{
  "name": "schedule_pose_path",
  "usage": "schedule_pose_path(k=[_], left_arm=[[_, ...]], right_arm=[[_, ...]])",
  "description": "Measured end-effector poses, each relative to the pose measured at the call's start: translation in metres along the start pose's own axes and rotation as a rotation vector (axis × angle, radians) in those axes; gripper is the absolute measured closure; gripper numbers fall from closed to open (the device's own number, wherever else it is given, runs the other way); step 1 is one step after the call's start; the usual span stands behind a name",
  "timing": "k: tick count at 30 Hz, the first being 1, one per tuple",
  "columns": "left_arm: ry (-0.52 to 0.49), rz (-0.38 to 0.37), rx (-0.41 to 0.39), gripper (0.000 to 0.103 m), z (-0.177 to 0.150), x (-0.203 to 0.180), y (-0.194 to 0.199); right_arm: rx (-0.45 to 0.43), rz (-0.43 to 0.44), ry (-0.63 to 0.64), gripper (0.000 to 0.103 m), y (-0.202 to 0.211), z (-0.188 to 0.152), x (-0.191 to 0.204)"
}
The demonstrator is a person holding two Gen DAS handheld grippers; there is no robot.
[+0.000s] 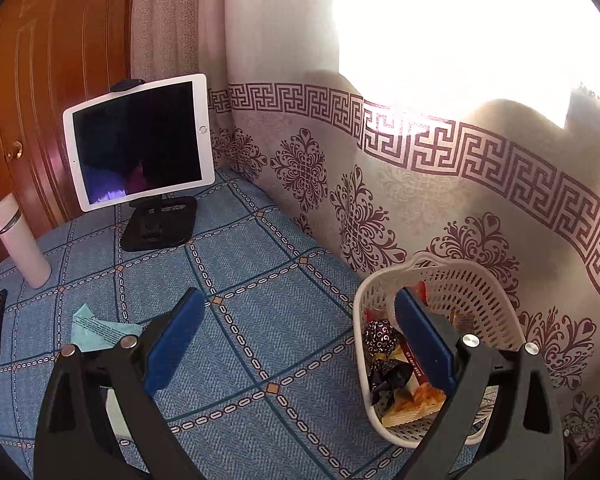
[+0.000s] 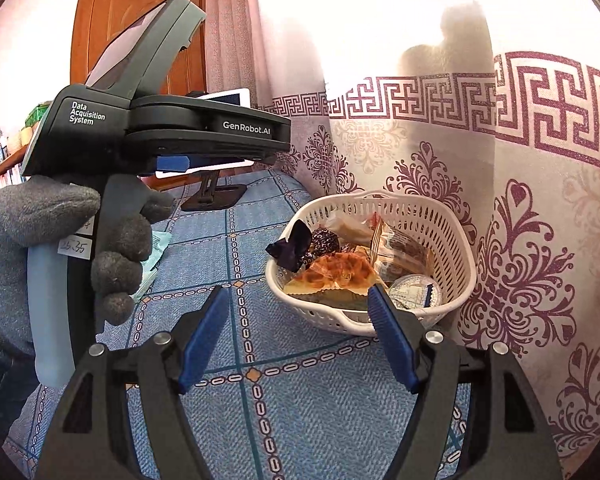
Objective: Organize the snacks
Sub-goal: 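Move both tools back over the mint-green packet and blue-and-white box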
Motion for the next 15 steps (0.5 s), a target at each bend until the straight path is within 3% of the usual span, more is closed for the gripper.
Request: schedule_pose_path(k=[15], left_arm=[[0.073,0.055,0.021,0.006,-0.016,0.045,0.008]], right_arm=[[0.02,0.043,0.048,0.03,0.0,0.0,0.027]])
Point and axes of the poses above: each gripper's, at about its wrist camera, not at the fingertips, and y roughly against the way its jaws point, x to its left, z to its top, the point moved 6 cm from there along -y, roughly the way its jaws point, and after that the axes turned 4 degrees about x, right-handed, at the moved point
